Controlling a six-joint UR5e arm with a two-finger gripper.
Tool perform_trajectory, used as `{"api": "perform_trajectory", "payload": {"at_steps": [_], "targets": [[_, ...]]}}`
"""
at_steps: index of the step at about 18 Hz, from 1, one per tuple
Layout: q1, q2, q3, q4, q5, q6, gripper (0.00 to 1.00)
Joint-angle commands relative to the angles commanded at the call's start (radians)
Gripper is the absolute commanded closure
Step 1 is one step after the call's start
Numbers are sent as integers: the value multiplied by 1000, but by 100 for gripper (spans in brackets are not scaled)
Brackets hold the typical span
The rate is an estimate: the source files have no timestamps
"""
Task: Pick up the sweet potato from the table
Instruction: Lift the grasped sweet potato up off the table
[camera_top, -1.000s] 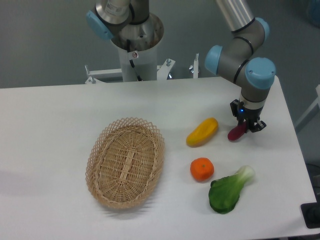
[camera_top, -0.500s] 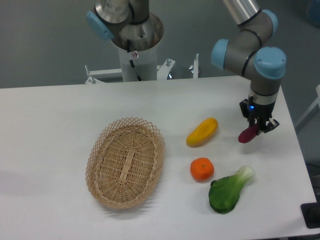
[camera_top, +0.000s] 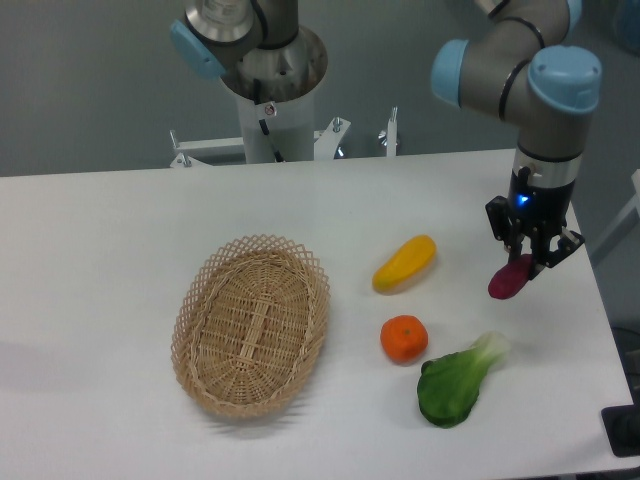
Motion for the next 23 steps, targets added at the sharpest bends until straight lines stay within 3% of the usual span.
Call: {"api": "perform_trajectory", "payload": {"at_steps": [8,23], "targets": [[-55,26,25,3,-9,-183,64],[-55,26,29,11,-8,-189,64]]}}
